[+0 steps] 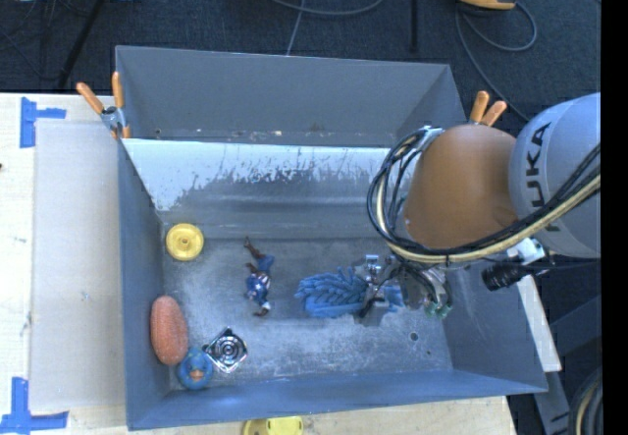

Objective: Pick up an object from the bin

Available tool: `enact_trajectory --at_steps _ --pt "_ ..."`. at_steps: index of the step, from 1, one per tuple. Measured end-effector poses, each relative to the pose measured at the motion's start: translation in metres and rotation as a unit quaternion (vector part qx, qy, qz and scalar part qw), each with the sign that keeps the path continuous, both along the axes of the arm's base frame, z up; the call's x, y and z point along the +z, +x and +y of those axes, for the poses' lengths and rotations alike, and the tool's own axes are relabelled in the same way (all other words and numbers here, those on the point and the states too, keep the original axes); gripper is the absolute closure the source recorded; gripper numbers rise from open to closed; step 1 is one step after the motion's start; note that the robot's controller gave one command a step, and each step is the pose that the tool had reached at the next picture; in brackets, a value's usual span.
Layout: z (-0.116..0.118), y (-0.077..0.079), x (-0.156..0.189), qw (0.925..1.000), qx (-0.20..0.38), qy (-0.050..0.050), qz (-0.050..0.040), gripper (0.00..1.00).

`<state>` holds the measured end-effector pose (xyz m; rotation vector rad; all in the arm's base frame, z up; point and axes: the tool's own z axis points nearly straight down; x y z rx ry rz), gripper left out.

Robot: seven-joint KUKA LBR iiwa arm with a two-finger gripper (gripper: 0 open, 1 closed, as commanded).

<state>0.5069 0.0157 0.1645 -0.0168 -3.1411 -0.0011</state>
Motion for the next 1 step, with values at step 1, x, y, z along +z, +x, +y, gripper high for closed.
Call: enact_trajectory --at_steps 1 --pt "0.0000 0.0000 0.0000 1.0000 0.000 0.000 0.0000 1.00"
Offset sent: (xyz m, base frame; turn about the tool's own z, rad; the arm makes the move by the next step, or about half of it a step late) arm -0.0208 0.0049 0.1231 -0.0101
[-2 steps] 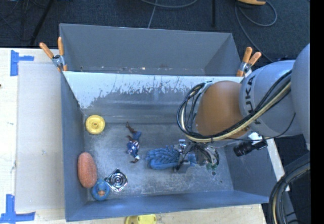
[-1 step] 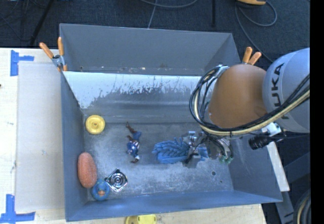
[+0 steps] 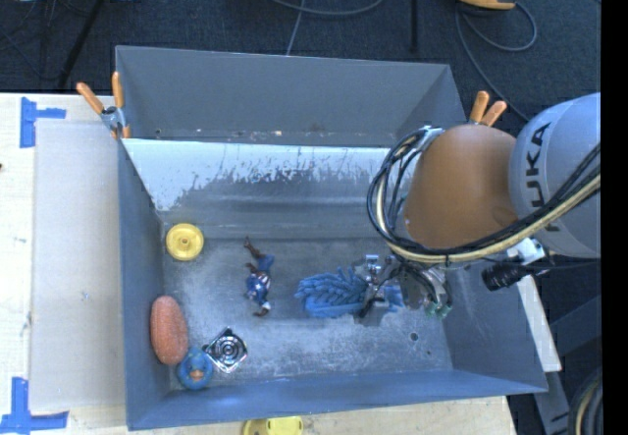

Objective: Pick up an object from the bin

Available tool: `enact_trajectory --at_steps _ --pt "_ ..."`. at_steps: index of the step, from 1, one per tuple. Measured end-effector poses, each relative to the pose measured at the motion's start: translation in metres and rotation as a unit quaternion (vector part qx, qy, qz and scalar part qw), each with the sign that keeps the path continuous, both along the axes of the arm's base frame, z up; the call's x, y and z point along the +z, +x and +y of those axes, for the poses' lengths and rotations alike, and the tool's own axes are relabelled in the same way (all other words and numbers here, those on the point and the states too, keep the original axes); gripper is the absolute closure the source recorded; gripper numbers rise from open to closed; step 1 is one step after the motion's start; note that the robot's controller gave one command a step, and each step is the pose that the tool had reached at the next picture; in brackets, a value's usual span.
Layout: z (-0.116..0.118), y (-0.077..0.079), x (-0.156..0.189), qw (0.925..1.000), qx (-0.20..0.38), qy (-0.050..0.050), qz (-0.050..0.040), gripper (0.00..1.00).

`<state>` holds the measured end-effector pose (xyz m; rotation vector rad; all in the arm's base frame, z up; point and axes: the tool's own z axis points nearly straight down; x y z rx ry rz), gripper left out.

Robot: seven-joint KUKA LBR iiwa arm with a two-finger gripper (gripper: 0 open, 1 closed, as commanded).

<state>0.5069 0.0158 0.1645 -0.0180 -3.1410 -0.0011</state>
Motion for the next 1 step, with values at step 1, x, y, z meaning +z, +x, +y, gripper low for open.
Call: enact_trajectory --at_steps 1 --pt "0.0047 -0.0202 0.1226 1.0000 0.004 0.000 -0.0003 1.00"
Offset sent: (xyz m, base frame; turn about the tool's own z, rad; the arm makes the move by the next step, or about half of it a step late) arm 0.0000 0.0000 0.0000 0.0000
